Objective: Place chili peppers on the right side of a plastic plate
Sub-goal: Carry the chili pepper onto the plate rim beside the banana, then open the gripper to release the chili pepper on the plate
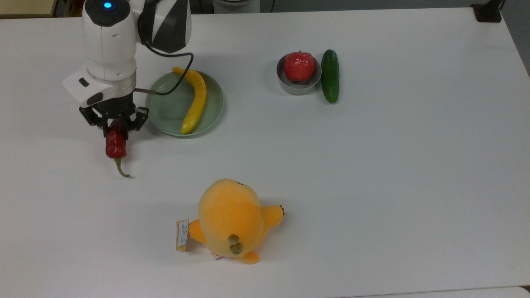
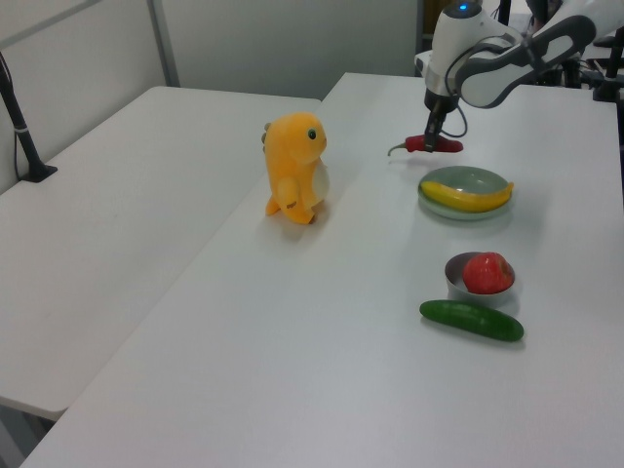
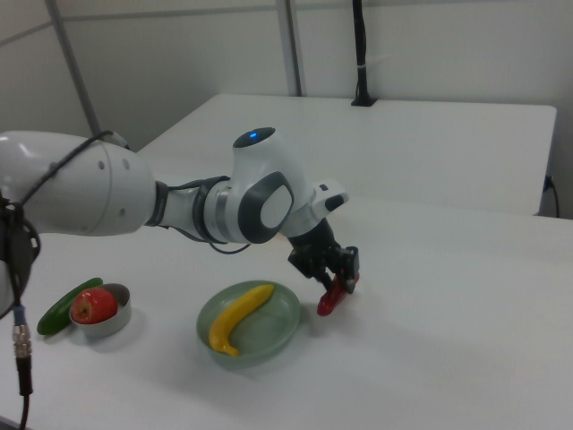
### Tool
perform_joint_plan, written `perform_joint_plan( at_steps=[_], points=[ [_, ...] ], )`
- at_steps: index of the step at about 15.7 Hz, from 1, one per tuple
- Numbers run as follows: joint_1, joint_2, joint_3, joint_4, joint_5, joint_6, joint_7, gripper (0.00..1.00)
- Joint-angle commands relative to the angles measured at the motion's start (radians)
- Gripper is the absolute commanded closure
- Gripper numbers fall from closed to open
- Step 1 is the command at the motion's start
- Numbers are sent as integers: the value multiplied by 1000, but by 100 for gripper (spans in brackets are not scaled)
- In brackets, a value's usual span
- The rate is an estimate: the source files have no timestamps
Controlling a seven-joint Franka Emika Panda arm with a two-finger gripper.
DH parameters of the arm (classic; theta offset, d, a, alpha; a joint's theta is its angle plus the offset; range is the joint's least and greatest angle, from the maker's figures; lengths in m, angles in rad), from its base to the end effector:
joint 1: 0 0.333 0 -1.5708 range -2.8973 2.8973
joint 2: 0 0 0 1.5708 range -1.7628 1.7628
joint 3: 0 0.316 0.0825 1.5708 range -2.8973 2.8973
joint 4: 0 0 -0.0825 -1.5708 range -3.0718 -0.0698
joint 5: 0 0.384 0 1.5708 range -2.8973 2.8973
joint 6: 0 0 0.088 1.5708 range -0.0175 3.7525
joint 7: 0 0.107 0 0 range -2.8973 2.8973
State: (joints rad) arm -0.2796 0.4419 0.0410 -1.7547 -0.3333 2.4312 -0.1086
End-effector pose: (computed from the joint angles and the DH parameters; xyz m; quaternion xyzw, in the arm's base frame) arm 0.6597 -0.1644 0.3420 0.9856 0.0453 0.0949 0.1322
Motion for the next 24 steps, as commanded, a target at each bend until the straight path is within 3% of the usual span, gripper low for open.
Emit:
perform_joint_plan(
  at_steps=[1,5,8,10,17,21,24],
  points=[
    [-9,-103,16,-92,-1,-137,-107,79],
    [-10,-126,16,-95,0,-223,-157,74],
    [-9,-126,17,-94,2,-233,-155,16],
    [-7,-121,17,-92,2,-239,-155,0],
    [-4,-129,28,-85,2,-259,-145,0],
    [10,-210,30,-56,117,-264,2,0],
    [72,-279,30,15,172,-442,52,0]
  ],
)
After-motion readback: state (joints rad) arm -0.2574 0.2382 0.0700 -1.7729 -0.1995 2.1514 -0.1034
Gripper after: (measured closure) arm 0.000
